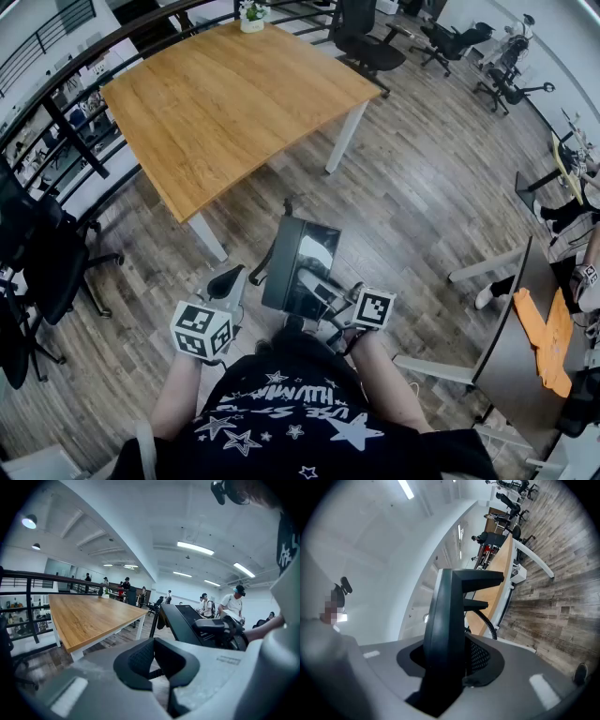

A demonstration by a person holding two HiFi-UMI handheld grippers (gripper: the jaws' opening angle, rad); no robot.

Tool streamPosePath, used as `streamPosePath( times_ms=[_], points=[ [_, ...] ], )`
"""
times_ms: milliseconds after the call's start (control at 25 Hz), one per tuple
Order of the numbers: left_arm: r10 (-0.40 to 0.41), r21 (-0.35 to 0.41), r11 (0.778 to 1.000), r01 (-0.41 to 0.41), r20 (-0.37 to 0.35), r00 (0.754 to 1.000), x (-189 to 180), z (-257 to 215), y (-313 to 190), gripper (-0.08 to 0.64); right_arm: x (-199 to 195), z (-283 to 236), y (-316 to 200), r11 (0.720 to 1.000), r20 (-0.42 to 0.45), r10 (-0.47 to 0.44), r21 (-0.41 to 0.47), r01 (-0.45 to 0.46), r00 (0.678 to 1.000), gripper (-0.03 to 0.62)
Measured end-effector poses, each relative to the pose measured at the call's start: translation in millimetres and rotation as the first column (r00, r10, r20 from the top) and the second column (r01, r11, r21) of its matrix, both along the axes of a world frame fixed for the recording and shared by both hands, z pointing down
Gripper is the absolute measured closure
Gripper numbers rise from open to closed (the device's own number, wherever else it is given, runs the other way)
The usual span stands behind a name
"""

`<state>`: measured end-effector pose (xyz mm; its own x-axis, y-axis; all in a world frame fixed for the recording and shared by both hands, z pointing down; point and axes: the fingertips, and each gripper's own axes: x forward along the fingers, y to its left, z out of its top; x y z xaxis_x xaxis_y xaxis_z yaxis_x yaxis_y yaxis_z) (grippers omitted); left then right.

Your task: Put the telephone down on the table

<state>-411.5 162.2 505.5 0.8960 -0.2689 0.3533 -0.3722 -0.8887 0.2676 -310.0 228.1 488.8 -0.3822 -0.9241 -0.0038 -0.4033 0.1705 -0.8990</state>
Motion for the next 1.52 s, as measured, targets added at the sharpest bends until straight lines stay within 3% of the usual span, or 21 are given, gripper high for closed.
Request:
streamPosePath(
  times_ms=[480,1000,1280,1520],
  points=[
    [-0.012,-0.025,1.0,0.012,-0.029,1.0,-17.3,3.2,12.6,0.557,-14.4,2.7,19.3,0.999,0.002,0.029,-0.015,-0.029,1.0,0.433],
    [-0.052,-0.033,0.998,0.051,-0.03,0.998,-47.8,11.1,22.9,0.557,-32.0,4.2,38.4,1.0,-0.013,-0.012,-0.019,0.012,1.0,0.433],
    [-0.059,-0.037,0.998,0.059,-0.002,0.998,-46.7,18.4,27.8,0.557,-20.9,7.6,42.3,1.0,0.0,0.001,-0.005,-0.001,1.0,0.433],
    [-0.084,-0.027,0.996,0.085,0.021,0.996,-18.0,29.8,11.7,0.557,10.7,20.2,18.2,1.0,0.017,-0.023,0.009,0.022,1.0,0.433]
  ],
)
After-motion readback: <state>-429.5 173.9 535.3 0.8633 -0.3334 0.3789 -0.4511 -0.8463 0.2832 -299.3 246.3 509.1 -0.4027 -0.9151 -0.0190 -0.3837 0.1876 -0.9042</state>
